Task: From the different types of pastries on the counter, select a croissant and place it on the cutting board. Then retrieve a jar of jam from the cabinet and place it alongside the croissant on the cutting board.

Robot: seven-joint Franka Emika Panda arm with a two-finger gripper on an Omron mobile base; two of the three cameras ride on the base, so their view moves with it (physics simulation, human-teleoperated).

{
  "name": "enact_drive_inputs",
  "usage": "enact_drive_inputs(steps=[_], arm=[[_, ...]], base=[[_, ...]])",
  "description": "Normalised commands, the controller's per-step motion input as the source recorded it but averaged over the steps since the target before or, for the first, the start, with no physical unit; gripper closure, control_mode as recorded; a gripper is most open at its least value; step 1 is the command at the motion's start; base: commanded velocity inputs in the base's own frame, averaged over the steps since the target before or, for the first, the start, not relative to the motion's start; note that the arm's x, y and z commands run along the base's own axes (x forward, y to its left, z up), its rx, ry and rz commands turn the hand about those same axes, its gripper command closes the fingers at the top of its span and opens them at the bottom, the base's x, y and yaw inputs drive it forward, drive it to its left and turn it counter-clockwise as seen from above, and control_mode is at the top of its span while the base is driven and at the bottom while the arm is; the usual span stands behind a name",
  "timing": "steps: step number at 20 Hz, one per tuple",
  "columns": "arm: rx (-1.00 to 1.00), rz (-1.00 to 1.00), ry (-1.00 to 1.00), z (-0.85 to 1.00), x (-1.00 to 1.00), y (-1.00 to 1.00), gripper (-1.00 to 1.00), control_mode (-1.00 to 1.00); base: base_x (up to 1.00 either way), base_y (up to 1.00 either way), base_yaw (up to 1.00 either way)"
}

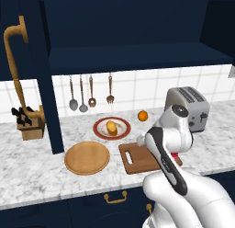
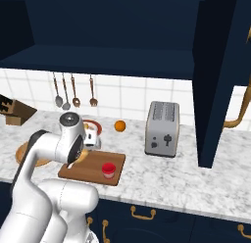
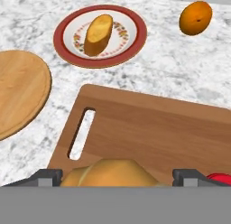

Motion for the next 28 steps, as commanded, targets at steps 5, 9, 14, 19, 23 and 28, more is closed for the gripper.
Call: enact_drive_inputs(steps=[5, 9, 14, 19, 23, 28], arm=[[-0.01, 0.00, 0.02, -0.50, -0.04, 0.11, 1.00, -1.00], [-0.04, 0.00, 0.02, -0.75, -0.19, 0.12, 1.00, -1.00], [0.00, 0.00, 0.00, -0.36, -0.04, 0.00, 1.00, -1.00], [0.00, -0.01, 0.01, -0.85, -0.09, 0.00, 1.00, -1.00], [0.12, 0.00, 0.00, -0.07, -0.01, 0.00, 1.00, -1.00], [-0.07, 0.00, 0.02, -0.90, 0.00, 0.02, 1.00, -1.00]], base=[[0.00, 0.00, 0.00], [0.00, 0.00, 0.00], [0.00, 0.00, 0.00], [0.00, 0.00, 0.00], [0.00, 0.00, 0.00], [0.00, 0.00, 0.00]])
